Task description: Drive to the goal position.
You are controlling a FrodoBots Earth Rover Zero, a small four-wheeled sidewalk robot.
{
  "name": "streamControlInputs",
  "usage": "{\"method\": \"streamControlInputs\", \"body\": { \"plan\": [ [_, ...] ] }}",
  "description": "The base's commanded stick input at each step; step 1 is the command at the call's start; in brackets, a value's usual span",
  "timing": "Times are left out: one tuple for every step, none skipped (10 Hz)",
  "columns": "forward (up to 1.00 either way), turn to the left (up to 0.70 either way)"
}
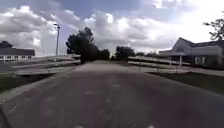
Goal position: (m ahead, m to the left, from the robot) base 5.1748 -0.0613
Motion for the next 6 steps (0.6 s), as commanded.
{"method": "streamControlInputs", "body": {
  "plan": [
    [0.7,0.28],
    [0.7,0.04],
    [0.7,0.0],
    [0.7,0.0],
    [0.7,0.0],
    [0.7,0.0]
  ]
}}
